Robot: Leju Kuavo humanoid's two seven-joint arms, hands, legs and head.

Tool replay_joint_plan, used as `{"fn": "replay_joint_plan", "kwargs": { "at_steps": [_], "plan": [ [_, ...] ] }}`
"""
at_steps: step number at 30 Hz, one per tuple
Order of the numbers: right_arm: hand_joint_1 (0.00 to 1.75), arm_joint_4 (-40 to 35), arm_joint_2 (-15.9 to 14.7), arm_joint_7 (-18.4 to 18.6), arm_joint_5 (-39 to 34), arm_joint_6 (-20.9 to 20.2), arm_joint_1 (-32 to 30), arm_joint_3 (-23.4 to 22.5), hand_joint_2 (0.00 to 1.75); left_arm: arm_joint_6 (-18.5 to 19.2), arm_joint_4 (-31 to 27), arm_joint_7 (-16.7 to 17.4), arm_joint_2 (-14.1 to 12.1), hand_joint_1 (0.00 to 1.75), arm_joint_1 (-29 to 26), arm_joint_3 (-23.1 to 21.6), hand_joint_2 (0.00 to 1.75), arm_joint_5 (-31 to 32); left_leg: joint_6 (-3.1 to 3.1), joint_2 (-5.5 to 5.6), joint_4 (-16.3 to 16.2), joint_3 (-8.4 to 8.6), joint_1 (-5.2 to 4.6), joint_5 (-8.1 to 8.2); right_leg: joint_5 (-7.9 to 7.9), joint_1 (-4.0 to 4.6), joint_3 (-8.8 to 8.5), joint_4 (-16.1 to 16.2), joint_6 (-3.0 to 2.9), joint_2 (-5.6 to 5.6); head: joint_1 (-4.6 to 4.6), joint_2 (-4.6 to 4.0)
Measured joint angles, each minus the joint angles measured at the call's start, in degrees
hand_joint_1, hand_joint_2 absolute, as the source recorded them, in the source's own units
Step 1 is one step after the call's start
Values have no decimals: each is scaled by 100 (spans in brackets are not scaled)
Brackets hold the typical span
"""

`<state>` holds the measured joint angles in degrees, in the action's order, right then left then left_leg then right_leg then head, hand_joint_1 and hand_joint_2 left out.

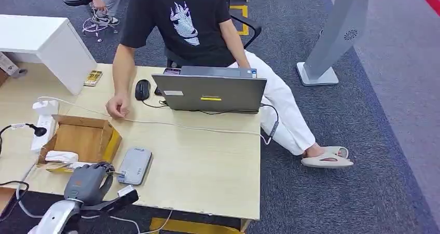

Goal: Pass the card to the sensor for recognition and then transmit it.

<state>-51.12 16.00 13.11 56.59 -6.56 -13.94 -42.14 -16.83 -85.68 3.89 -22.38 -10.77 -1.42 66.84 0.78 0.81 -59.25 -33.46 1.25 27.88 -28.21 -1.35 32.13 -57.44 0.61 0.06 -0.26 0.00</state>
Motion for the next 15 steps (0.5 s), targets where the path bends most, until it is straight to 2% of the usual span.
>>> {"fn": "replay_joint_plan", "kwargs": {
  "at_steps": [7, 15],
  "plan": [
    [0, 2, 0, 4, -61, 66, 21, 131, 175, 2, 39, 15, 17, 175, 201, -321, 175, 39, 0, 0, 0, 0, 0, 0, 0, 0, 0, 0, 0, 0, -2, 0],
    [0, 7, 0, -7, -61, 70, 26, 179, 175, 4, 68, 83, 15, 175, 269, -443, 175, 59, 0, 0, 0, -1, 0, 0, 0, 0, 1, 0, 0, 2, -2, 0]
  ]
}}
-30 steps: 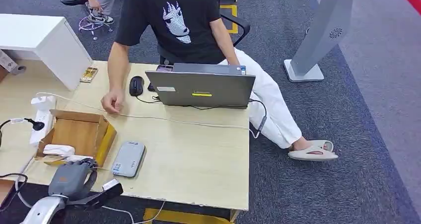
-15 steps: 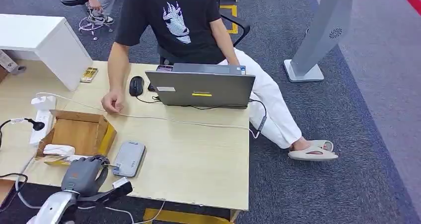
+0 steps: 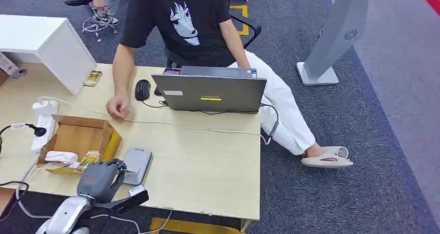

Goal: Pass the card to the sensor for recognition and then transmit it.

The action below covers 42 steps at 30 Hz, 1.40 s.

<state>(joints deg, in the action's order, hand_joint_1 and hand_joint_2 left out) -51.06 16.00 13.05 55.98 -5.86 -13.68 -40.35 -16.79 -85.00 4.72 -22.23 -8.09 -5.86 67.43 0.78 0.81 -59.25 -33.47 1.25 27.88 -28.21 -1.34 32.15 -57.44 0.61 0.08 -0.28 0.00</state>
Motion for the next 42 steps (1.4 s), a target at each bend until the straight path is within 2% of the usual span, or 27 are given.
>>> {"fn": "replay_joint_plan", "kwargs": {
  "at_steps": [10, 18, 34, 38, 42],
  "plan": [
    [0, 2, 0, 52, -13, 0, 0, 33, 175, -9, 105, 123, 0, 175, 25, -2, 175, -68, 0, 0, 0, 2, 0, 0, 0, 0, -2, 0, 0, 0, 0, 0],
    [0, 2, 0, 81, -66, -9, 1, 50, 175, 181, 107, 158, 2, 175, 25, -4, 175, -192, 0, 0, 0, 4, 0, 0, 0, 0, -6, 0, 0, 0, 0, 0],
    [0, 2, 0, 83, -96, 0, 3, 48, 175, 144, 140, 223, -7, 175, 27, -90, 175, -282, 0, 1, 1, 25, 0, 0, -1, 0, -27, 0, 0, -3, 0, 0],
    [0, 2, 0, 83, -96, 18, 3, 50, 175, 179, -2, 206, -160, 175, 50, -17, 175, -402, 1, 0, 0, 25, 1, -1, 0, 1, -22, -1, -1, 0, 0, 0],
    [0, 2, 0, 44, -8, 31, 5, 46, 175, 236, -249, 118, -385, 175, 177, 234, 175, -424, 3, 1, 0, 21, 4, -3, 0, 3, -19, -2, -1, -2, 0, 0]
  ]
}}
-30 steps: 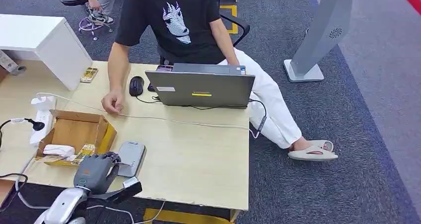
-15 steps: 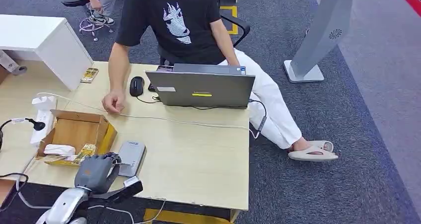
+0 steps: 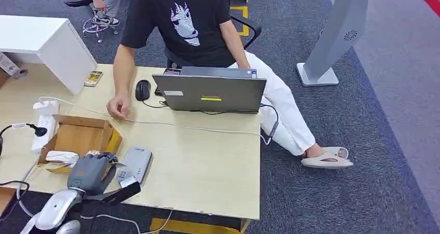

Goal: Pass the card to the sensor for recognition and then transmit it.

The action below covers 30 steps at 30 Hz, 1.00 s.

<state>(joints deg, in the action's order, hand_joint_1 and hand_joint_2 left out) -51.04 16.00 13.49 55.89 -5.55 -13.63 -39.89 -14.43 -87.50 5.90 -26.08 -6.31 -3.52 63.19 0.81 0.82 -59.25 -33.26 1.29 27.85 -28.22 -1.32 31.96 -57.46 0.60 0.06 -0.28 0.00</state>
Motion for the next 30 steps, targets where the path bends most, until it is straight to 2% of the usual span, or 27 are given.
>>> {"fn": "replay_joint_plan", "kwargs": {
  "at_steps": [7, 11, 19, 26, 29, 30],
  "plan": [
    [0, 348, -114, -555, 229, 20, 57, -24, 175, 0, -240, -184, -581, 175, 626, 538, 175, -81, 4, 0, 0, -4, 6, -3, 1, 5, -1, -2, -1, 1, 2, 0],
    [0, 686, -166, -695, 325, 170, 184, -48, 175, -2, -286, -201, -889, 175, 998, 660, 175, -61, 6, 0, 0, -5, 7, -5, 2, 5, 0, -2, -2, 1, 2, 0],
    [0, 1123, -223, -789, 325, 293, 398, -153, 175, -28, -332, -199, -1250, 175, 1339, 690, 175, -79, 7, -2, 0, -5, 7, -5, 5, 6, 5, -2, -5, 6, 2, 0],
    [0, 1408, -254, -833, 325, 391, 546, -251, 175, -24, -343, -111, -1669, 175, 1642, 832, 175, -138, 10, -2, 0, -6, 8, -7, 5, 7, 6, -2, -7, 6, 0, 0],
    [0, 1484, -256, -831, 325, 400, 564, -293, 175, -24, -343, -94, -1733, 175, 1706, 881, 175, -166, 12, -2, 0, -6, 8, -9, 6, 6, 5, -2, -8, 6, 2, 0],
    [0, 1499, -256, -828, 330, 400, 565, -299, 175, -33, -343, -94, -1731, 150, 1709, 885, 175, -168, 12, -2, 0, -5, 8, -9, 7, 6, 4, -2, -8, 6, -2, 0]
  ]
}}
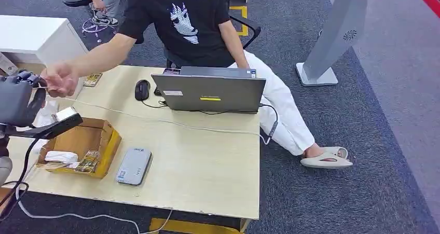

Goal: Pass the card to the sensor for recognition and then transmit it.

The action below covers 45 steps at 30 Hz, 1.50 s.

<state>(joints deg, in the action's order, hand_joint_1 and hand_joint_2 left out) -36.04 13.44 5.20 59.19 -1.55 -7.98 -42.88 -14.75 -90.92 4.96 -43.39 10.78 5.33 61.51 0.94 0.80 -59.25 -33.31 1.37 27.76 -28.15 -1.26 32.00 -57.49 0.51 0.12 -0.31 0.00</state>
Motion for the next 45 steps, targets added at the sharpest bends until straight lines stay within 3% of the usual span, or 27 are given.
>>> {"fn": "replay_joint_plan", "kwargs": {
  "at_steps": [1, 7, 13, 18, 21, 24, 27, 29, 33, 39, 42, 45],
  "plan": [
    [0, 2, 0, 7, 22, -6, -2, -9, 175, -35, 0, -9, 17, 0, -7, 0, 175, 11, 0, 0, 0, 0, -1, 0, 0, -1, 0, 0, 0, 0, 7, 0],
    [0, -427, 44, 133, 302, -374, -128, -15, 175, -676, 0, 18, 378, 0, -350, -2, 175, 321, -2, -2, 0, -1, -8, 1, 0, -6, 3, 2, 1, 1, 0, 0],
    [0, -774, 66, 140, 367, -428, -223, -17, 175, -717, 0, 31, 608, 0, -497, -2, 175, 264, -2, -2, 0, -3, -8, 2, 1, -6, 8, 3, 1, 3, 7, 0],
    [0, -890, 87, -190, 503, -166, -234, -39, 175, -887, -147, 26, 798, 0, -503, 11, 175, -105, -1, -2, 0, -3, -6, 1, 2, -4, 4, 1, 0, 3, 2, 0],
    [0, -890, 120, -190, 496, -140, -241, -50, 175, -964, -280, -24, 844, 0, -651, 99, 175, -315, 0, -5, 0, -3, -6, 1, 2, -4, 5, 0, 0, 6, 4, 0],
    [0, -917, 157, 247, 16, -57, -316, -3, 175, -1205, -534, -363, 946, 0, -1018, 451, 175, -827, 0, -13, 0, -4, -6, 4, -1, -5, 10, 0, -1, 15, 0, 0],
    [0, -1485, 263, 1307, -1169, 19, -876, 580, 175, -1468, -1007, -864, 1245, 0, -1791, 910, 175, -916, -1, -13, 0, 0, -8, 26, -24, -6, 3, 1, -2, 15, 4, 0],
    [0, -1881, 267, 1879, -1805, 103, -1315, 1081, 175, -1607, -1350, -1284, 1625, 0, -2342, 1197, 175, -937, 3, -13, 0, -3, -9, 37, -31, -7, 4, 1, 2, 14, 7, 0],
    [0, -2440, 267, 2173, -2350, 260, -1716, 1771, 175, -1609, -1891, -1760, 2289, 0, -3041, 1480, 175, -1187, -2, -20, 0, -4, -8, 53, -38, -6, 4, 5, 5, 23, 0, 0],
    [0, -2870, 267, 2006, -2229, 194, -1937, 2223, 175, -1326, -2516, -2042, 2962, 0, -3746, 1810, 175, -1344, -10, -2, 0, 17, -12, 59, -51, -10, -16, 7, 8, -2, 9, 0],
    [0, -2859, 267, 1352, -1610, 9, -1860, 2269, 175, -1158, -2826, -2385, 3373, 0, -3979, 1956, 175, -1390, -9, -12, 0, 23, -12, 60, -49, -9, -28, 7, 6, 9, 11, 0],
    [0, -2750, 267, 830, -1211, 2, -1707, 2267, 175, -990, -3102, -2511, 3731, 0, -4120, 2055, 175, -1473, -9, -8, 0, 33, -12, 59, -49, -9, -26, 7, 6, 6, 9, 0]
  ]
}}
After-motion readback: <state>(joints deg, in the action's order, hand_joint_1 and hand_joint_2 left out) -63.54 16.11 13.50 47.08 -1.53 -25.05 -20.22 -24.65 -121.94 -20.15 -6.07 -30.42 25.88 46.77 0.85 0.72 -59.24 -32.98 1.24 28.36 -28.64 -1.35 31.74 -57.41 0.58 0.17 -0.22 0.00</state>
